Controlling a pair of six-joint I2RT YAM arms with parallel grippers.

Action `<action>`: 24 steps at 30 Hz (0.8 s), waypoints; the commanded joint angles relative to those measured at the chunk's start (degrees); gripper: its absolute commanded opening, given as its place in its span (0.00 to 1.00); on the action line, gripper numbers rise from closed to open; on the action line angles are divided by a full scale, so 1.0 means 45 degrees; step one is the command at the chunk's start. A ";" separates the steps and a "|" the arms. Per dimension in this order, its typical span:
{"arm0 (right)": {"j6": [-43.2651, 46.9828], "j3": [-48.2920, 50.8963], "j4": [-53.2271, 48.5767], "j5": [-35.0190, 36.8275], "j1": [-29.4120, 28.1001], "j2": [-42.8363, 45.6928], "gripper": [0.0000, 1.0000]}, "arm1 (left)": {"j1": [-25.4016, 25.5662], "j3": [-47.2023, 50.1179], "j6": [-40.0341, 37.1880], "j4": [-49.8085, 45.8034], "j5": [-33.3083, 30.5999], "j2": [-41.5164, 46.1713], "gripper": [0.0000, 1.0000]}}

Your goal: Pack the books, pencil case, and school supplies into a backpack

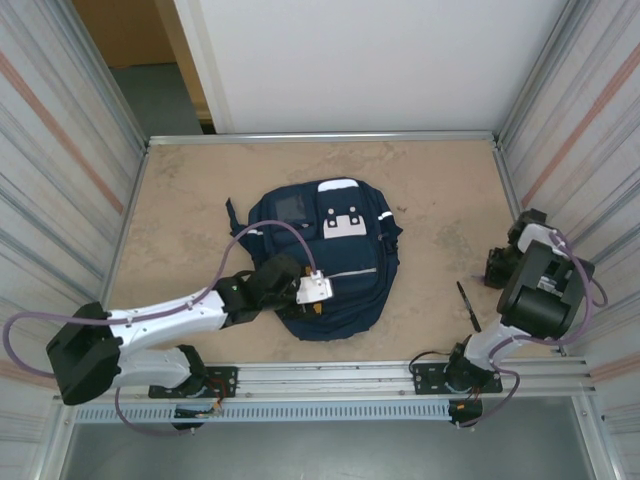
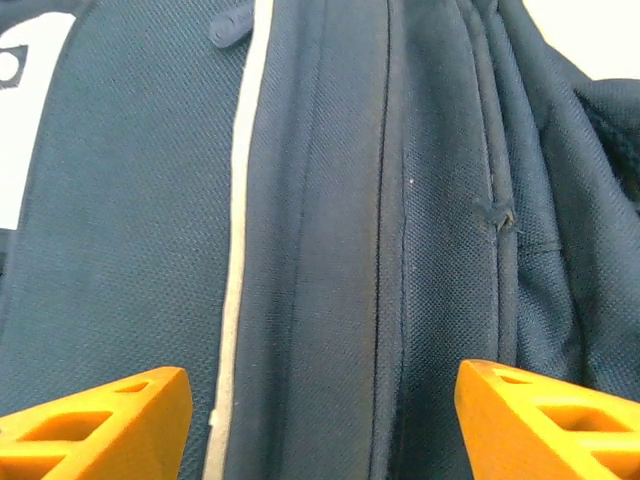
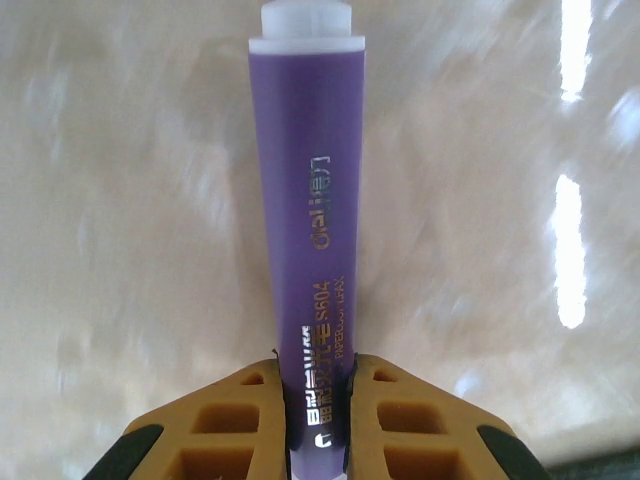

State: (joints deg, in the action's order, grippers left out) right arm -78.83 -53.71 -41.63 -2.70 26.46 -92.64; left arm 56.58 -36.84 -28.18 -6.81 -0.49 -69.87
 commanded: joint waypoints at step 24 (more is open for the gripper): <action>1.0439 0.0529 0.0963 0.0260 -1.1114 0.9107 0.01 | -0.2490 -0.2605 0.1321 -0.1254 0.2162 -0.0177 0.00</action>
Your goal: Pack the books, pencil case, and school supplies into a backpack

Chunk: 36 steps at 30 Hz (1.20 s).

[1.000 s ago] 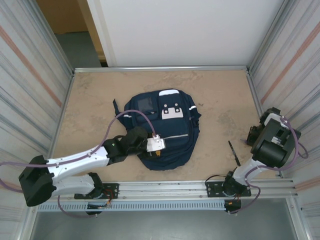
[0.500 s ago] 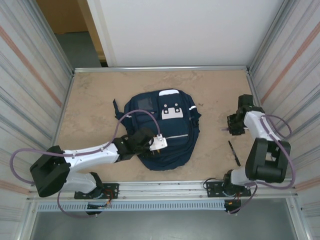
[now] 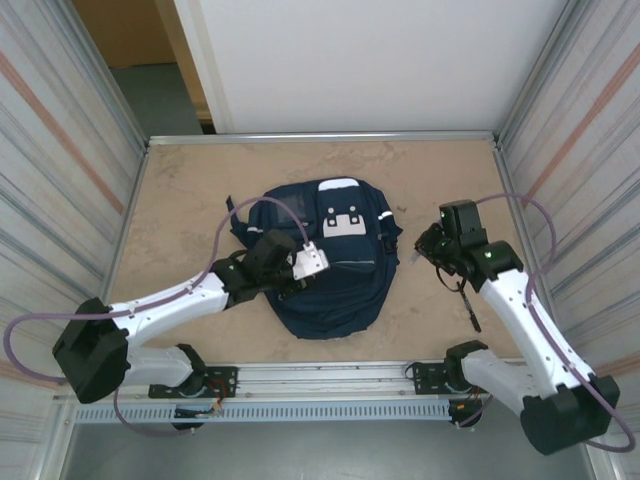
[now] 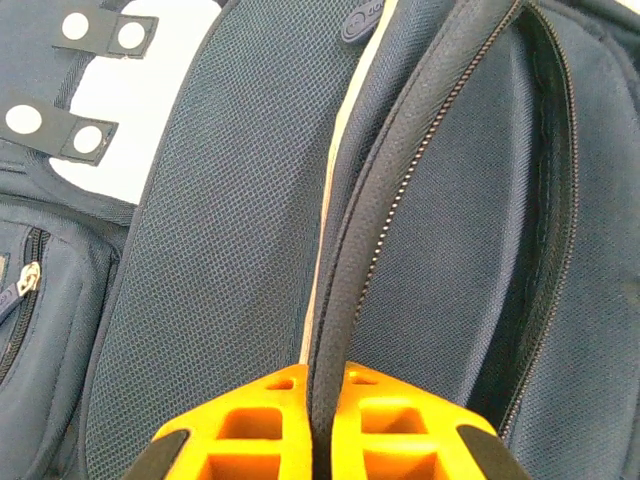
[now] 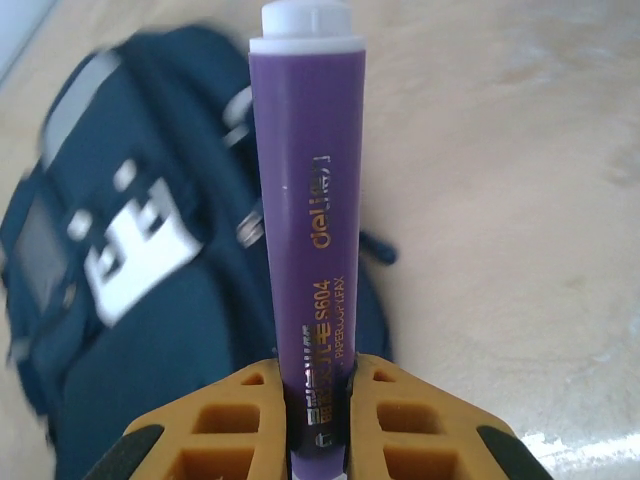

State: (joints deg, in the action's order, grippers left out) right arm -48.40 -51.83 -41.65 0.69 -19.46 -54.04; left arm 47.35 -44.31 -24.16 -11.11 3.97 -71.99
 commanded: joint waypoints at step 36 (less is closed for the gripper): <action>2.0816 0.0029 0.6613 0.3481 -0.8505 -0.4647 0.40 | -0.3112 -0.2060 0.3969 -0.1308 0.7480 0.1011 0.00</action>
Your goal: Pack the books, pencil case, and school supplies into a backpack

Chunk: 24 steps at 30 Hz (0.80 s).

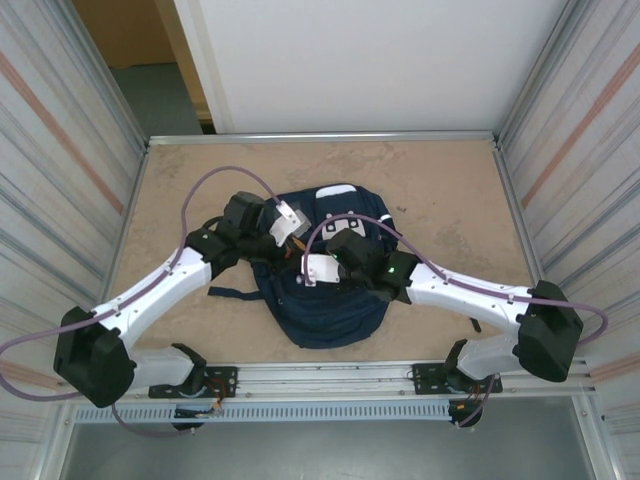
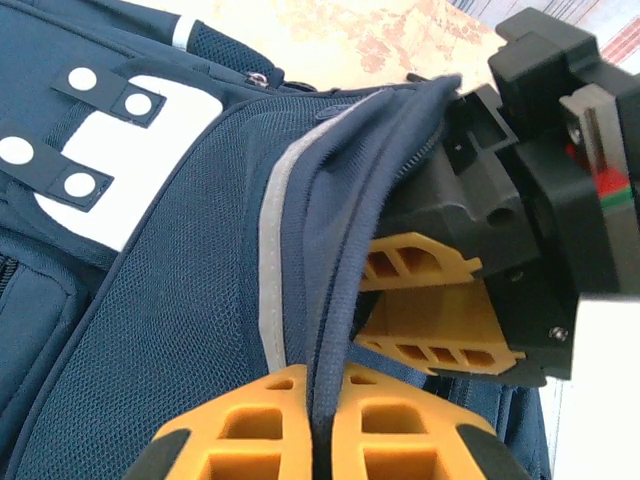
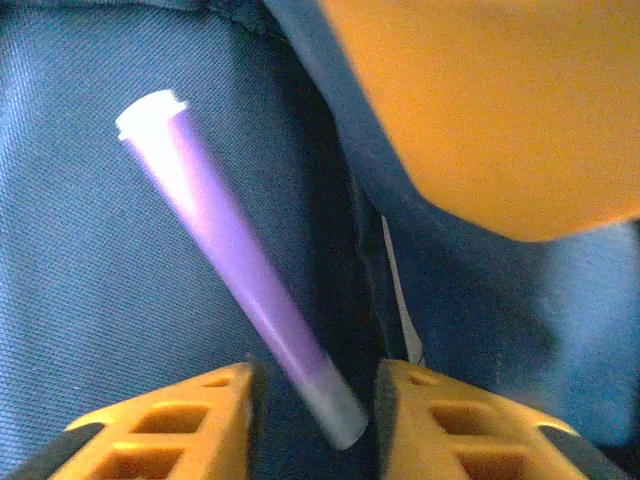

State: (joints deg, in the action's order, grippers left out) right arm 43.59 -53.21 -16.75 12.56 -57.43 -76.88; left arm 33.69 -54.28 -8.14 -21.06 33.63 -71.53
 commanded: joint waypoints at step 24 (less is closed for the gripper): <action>-2.5739 0.0388 -0.7778 0.0805 0.8037 0.7242 0.69 | -0.0084 0.2107 0.1599 0.3393 -0.0878 0.1224 0.00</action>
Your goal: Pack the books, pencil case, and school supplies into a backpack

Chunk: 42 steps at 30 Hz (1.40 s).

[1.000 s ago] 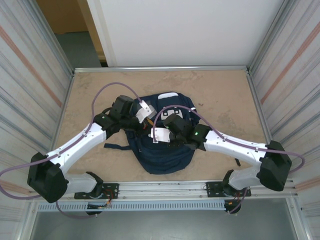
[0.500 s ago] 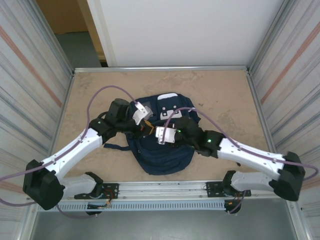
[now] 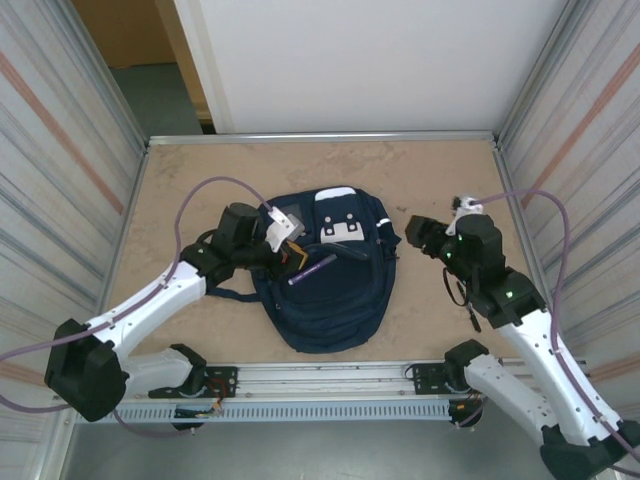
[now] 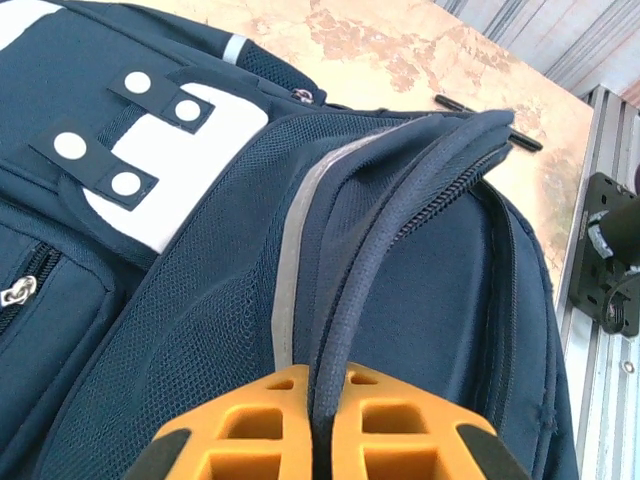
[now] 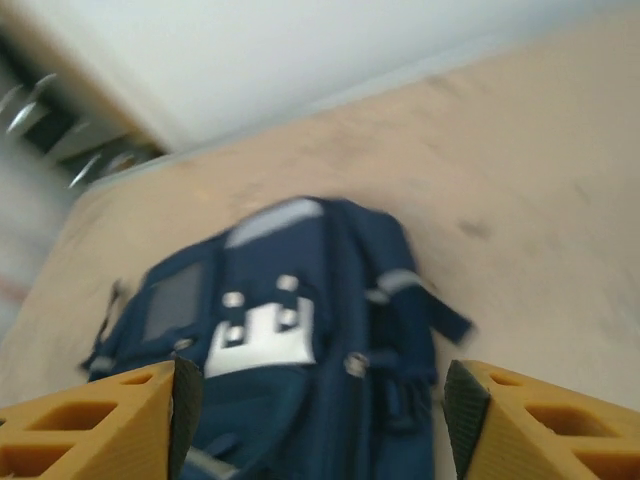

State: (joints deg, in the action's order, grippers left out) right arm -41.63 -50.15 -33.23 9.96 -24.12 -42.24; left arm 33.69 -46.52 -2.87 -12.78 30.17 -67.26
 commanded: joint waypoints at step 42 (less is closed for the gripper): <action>-1.3966 0.4584 -0.1355 -0.0365 0.9575 -0.6483 0.45 | 0.0716 0.0738 -0.0960 0.1067 0.2683 0.0799 0.00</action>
State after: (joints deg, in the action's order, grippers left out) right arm -104.38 -31.14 -44.64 7.68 19.16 -69.54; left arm 36.40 -40.80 -6.24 -8.93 40.62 -65.43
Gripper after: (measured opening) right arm 0.483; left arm 0.077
